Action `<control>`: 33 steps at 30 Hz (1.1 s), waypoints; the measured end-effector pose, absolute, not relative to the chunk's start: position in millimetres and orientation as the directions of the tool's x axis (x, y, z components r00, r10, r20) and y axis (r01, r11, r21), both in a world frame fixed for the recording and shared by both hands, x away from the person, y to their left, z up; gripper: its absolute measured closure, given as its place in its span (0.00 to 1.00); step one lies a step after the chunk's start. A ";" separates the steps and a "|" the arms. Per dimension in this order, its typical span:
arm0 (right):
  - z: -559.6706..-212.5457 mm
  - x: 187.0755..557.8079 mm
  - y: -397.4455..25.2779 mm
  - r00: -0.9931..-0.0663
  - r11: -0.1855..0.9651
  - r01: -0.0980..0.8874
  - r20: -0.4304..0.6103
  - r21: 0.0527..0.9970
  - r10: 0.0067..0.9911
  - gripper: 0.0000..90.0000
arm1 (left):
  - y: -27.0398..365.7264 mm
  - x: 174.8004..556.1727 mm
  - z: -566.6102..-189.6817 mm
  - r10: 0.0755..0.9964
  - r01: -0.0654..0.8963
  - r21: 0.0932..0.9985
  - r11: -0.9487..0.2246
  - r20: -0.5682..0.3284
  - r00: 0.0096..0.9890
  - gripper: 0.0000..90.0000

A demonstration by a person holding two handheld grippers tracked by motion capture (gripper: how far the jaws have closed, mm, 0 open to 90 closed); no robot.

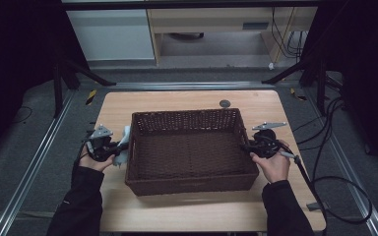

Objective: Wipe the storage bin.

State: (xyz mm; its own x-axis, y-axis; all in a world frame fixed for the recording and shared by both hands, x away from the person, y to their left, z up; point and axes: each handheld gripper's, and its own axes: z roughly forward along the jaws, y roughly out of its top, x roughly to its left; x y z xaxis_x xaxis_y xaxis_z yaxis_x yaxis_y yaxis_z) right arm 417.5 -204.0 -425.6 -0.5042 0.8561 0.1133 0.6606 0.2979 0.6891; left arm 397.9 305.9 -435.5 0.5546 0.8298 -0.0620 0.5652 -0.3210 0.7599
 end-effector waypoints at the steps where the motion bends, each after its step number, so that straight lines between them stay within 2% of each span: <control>1: -425.6 417.5 -203.9 -0.504 0.297 0.661 0.113 0.689 0.856 0.72 | 305.8 397.2 -439.1 0.828 0.573 0.752 -0.327 -0.063 0.557 0.91; 6: -425.6 417.5 -203.9 -0.504 0.298 0.660 0.113 0.689 0.856 0.72 | 302.3 393.7 -468.9 0.820 0.633 0.687 -0.358 -0.093 0.565 0.91; 9: -425.6 417.5 -203.9 -0.503 0.296 0.661 0.114 0.689 0.857 0.72 | 299.1 392.6 -473.8 0.814 0.641 0.673 -0.369 -0.099 0.573 0.91; 18: -425.2 418.2 -203.2 -0.483 0.279 0.671 0.120 0.687 0.867 0.74 | 307.4 392.8 -430.3 0.825 0.559 0.766 -0.317 -0.069 0.562 0.91; 23: -424.9 418.4 -203.3 -0.470 0.266 0.676 0.125 0.687 0.874 0.75 | 304.4 386.9 -417.0 0.814 0.523 0.786 -0.330 -0.044 0.579 0.91; 33: -424.4 419.4 -205.1 -0.449 0.253 0.677 0.115 0.691 0.886 0.76 | 293.2 385.0 -464.8 0.796 0.619 0.685 -0.383 -0.094 0.597 0.91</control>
State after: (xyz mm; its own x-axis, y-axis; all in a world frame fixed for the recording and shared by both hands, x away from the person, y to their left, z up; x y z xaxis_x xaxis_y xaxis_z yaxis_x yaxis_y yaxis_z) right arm 419.4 -205.1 -424.4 -0.4486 0.8863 0.1146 0.6769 0.2533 0.6911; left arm 385.0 293.2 -464.8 0.5974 0.7964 -0.0941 0.6190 -0.3834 0.6855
